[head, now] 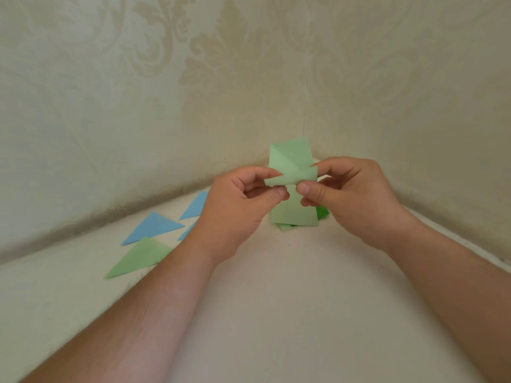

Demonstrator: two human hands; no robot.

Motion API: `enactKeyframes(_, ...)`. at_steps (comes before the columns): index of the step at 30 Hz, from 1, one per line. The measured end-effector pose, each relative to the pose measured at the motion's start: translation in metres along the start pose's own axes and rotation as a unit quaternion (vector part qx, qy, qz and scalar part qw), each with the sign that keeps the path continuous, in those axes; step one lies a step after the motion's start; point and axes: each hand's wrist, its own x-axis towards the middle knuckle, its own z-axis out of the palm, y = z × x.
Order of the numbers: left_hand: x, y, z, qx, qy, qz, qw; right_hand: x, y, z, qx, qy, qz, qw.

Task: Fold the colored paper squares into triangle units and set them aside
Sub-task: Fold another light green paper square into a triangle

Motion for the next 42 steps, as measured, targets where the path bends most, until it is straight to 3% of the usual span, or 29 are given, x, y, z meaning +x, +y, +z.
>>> enactKeyframes(6,-0.002,0.001,0.005,-0.040,-0.012,-0.006,0.999,0.002,0.003,0.003,0.029,0.023,0.020,0.999)
enactKeyframes(13,-0.004,0.000,0.017,-0.120,0.048,-0.041,0.991,0.005,0.007,0.008,0.034,0.101,0.033,0.994)
enactKeyframes(20,-0.004,0.003,0.021,-0.160,0.085,-0.080,0.980,0.004,0.005,0.012,0.049,0.129,0.036,0.990)
enactKeyframes(42,-0.001,-0.001,0.019,-0.107,0.054,-0.090,0.989,0.002,0.004,0.013,0.022,0.120,0.025,0.992)
